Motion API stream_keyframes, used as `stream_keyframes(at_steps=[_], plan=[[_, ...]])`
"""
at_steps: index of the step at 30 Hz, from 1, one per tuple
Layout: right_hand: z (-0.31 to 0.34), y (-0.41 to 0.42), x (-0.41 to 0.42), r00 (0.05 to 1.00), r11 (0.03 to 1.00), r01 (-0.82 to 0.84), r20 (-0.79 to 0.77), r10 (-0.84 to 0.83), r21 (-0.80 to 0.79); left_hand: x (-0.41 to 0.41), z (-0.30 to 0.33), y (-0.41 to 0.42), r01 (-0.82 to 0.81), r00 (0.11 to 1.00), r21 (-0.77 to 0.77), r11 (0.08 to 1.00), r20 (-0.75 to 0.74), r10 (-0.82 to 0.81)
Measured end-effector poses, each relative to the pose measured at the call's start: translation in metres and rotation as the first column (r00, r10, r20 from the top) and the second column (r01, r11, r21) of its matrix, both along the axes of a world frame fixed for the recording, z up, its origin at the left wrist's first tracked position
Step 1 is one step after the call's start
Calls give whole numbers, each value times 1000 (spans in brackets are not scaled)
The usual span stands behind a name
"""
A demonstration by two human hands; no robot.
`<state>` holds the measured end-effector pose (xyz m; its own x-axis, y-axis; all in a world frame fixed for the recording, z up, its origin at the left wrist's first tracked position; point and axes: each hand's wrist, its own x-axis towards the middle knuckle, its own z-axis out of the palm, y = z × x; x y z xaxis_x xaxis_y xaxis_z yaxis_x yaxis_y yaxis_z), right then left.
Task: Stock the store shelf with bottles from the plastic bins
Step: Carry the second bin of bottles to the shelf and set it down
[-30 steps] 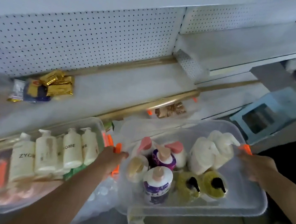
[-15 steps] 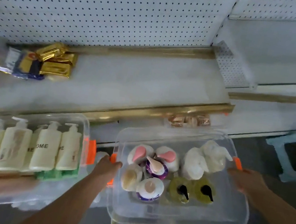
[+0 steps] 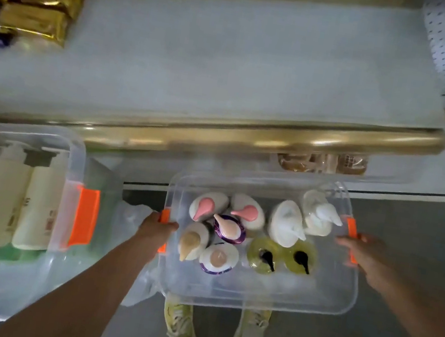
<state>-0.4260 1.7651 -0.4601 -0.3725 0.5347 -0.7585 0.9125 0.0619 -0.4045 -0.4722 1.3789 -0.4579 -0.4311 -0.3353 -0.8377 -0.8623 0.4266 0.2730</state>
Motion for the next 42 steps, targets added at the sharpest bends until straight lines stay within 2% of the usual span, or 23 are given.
stream_keyframes(at_steps=[8,15,20,24,30,36,39,42], plan=[[-53,12,-8,998,999,-26,65,23,41,-6,-50,9,-11,998,5,1000,55,10],[-56,11,-5,992,996,-69,106,64,49,-4,-51,11,38,997,-14,999,71,-37],[-51,2,-13,977,984,-157,162,142,87,-4,-49,17,80,996,-53,995,48,-78],[-43,-8,-9,955,955,-251,202,217,160,0,-37,18,174,985,-22,984,22,-174],[-3,-20,16,939,915,-331,174,296,230,9,7,3,236,967,-61,970,-83,-241],[54,-69,34,932,901,-361,77,354,240,21,65,-8,292,927,-48,955,-233,-295],[95,-106,33,918,898,-389,8,396,207,26,103,-10,331,870,-79,940,-360,-337],[146,-145,30,891,885,-373,-158,426,279,31,149,-16,392,787,-77,917,-488,-378]])
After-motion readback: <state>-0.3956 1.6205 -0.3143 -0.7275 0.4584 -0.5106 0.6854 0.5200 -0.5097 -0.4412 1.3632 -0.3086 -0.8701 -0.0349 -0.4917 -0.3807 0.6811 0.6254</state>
